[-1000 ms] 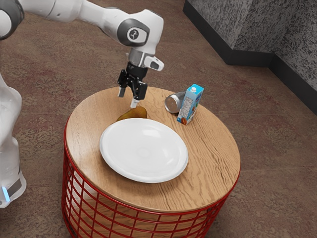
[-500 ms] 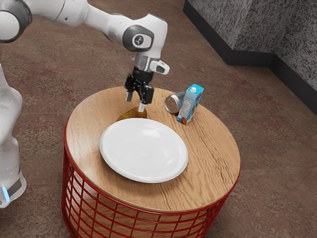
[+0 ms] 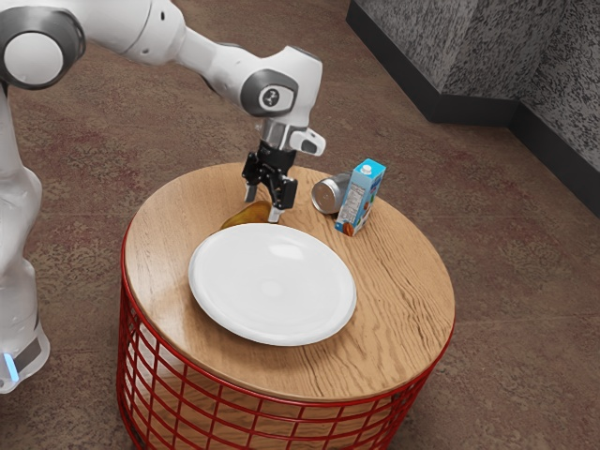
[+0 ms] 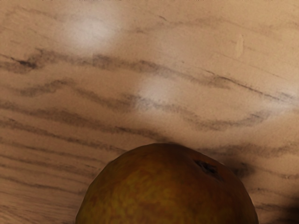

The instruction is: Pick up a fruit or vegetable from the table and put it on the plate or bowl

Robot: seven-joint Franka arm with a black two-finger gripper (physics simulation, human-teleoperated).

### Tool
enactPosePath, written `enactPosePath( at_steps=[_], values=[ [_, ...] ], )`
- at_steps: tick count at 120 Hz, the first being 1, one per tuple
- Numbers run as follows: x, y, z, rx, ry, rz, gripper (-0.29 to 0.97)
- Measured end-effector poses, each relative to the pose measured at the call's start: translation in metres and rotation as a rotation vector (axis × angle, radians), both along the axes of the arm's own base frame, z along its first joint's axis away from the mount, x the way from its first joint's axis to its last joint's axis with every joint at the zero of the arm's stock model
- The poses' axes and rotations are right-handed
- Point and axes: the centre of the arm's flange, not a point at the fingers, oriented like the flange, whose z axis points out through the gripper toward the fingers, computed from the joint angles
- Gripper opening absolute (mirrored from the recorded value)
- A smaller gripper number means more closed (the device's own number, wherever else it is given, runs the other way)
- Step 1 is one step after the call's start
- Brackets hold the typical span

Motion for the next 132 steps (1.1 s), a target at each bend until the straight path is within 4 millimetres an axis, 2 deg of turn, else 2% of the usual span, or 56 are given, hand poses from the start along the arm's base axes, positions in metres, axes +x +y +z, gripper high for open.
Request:
enactPosePath(
  at_steps=[52, 88, 102, 132],
  values=[
    [0.005, -0.001, -0.017, 0.007, 0.023, 0.0, 0.67],
    [0.006, -0.002, -0.024, -0.002, 0.033, 0.003, 0.52],
    [0.006, 0.0, -0.024, -0.002, 0.031, 0.004, 0.43],
    [0.004, 0.009, -0.018, 0.001, 0.022, 0.008, 0.33]
  ],
)
